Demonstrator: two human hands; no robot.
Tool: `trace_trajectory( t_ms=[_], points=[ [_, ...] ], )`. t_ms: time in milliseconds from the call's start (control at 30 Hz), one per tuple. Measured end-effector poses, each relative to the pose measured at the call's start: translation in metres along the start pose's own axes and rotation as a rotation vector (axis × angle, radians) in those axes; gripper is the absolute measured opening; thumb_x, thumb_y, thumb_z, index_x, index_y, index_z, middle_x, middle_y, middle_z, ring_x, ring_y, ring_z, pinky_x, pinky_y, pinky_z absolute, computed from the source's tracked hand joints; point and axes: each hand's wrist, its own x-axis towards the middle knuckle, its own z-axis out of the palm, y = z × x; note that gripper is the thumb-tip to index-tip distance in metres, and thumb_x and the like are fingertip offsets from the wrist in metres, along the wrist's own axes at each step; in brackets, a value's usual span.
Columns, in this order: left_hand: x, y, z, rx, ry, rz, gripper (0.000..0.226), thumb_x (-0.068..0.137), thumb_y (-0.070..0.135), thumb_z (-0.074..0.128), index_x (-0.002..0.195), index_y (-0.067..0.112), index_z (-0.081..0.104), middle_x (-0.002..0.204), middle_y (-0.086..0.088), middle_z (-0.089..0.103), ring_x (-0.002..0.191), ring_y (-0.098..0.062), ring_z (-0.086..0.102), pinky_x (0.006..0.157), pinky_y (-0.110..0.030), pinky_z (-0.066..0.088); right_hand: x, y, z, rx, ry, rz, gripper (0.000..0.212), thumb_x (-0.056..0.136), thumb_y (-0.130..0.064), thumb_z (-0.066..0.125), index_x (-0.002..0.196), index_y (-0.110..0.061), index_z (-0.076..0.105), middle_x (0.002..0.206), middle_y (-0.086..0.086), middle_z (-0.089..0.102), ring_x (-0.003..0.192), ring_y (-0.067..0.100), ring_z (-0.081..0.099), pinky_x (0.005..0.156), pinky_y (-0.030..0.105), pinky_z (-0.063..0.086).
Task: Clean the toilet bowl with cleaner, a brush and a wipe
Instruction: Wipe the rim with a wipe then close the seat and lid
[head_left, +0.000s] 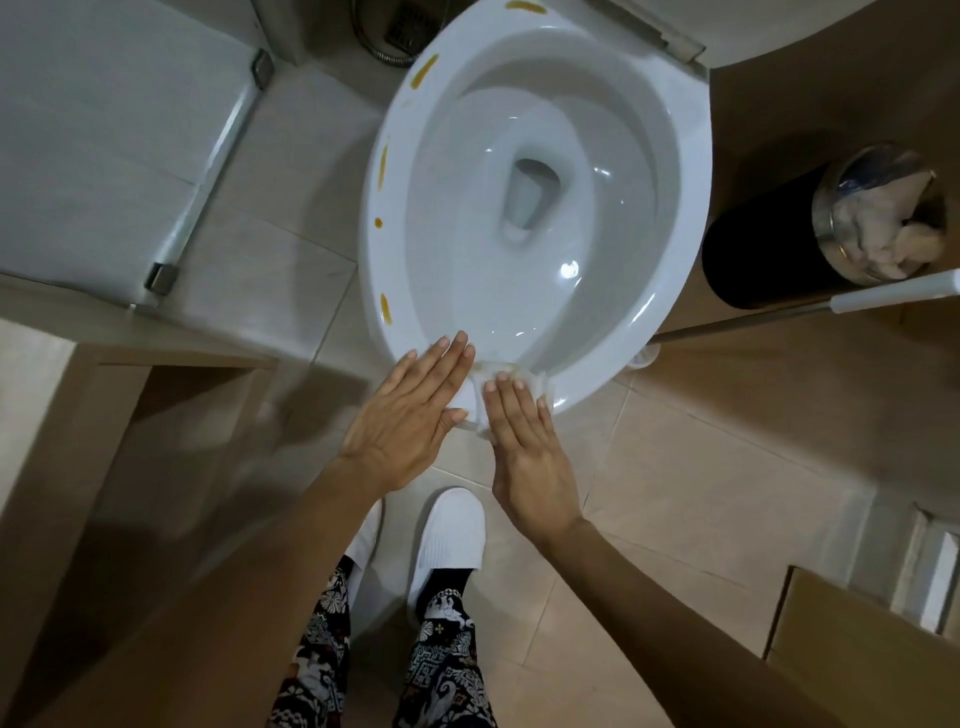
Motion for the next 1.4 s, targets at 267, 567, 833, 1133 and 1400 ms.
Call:
trace_trajectory(
  t_ms=[267, 567, 833, 1133, 1400],
  points=[
    [-0.001, 0.0, -0.002, 0.022, -0.004, -0.003, 0.058, 0.099, 0.036, 0.021, 0.15, 0.008, 0.015, 0.158, -0.005, 0.015, 0.144, -0.017, 0.015, 0.117, -0.034, 0.006, 0.004, 0.067, -0.037, -0.141, -0.021, 0.083, 0.056, 0.096, -0.019, 0.028, 0.152, -0.012, 0.025, 0.158, 0.004, 0.023, 0.148, 0.019, 0.015, 0.12, 0.045, 0.008],
    [-0.001, 0.002, 0.001, 0.028, -0.01, -0.016, 0.057, 0.1, 0.036, 0.016, 0.151, 0.011, 0.011, 0.158, -0.003, 0.014, 0.145, -0.017, 0.014, 0.117, -0.036, 0.009, 0.027, 0.102, -0.059, -0.144, 0.003, 0.166, 0.057, 0.098, -0.024, 0.02, 0.153, -0.011, 0.018, 0.16, 0.003, 0.014, 0.148, 0.018, 0.005, 0.12, 0.036, -0.002],
    [0.0, 0.002, -0.007, 0.009, -0.055, -0.018, 0.058, 0.102, 0.039, 0.005, 0.149, 0.007, 0.016, 0.157, -0.006, 0.018, 0.144, -0.017, 0.018, 0.116, -0.033, 0.005, 0.004, 0.03, -0.019, -0.067, -0.028, 0.103, 0.058, 0.096, -0.018, 0.026, 0.153, -0.008, 0.017, 0.16, 0.007, 0.014, 0.149, 0.021, 0.005, 0.121, 0.038, 0.004],
    [-0.013, -0.009, -0.014, -0.165, -0.056, -0.074, 0.056, 0.101, 0.04, 0.007, 0.151, 0.013, 0.007, 0.158, 0.0, 0.005, 0.145, -0.006, -0.005, 0.117, -0.023, -0.006, 0.009, -0.02, 0.003, 0.097, -0.024, 0.062, 0.053, 0.102, -0.025, 0.023, 0.153, -0.014, 0.013, 0.161, -0.001, 0.008, 0.149, 0.012, 0.0, 0.122, 0.033, 0.003],
    [-0.003, 0.021, -0.013, -0.133, 0.012, -0.099, 0.059, 0.099, 0.036, 0.022, 0.15, 0.007, 0.014, 0.158, -0.004, 0.013, 0.145, -0.014, 0.009, 0.117, -0.031, 0.0, 0.031, 0.014, -0.027, 0.118, 0.198, 0.279, 0.056, 0.101, -0.034, 0.019, 0.152, -0.014, 0.02, 0.16, 0.004, 0.014, 0.148, 0.015, 0.007, 0.12, 0.035, 0.008]
  ],
)
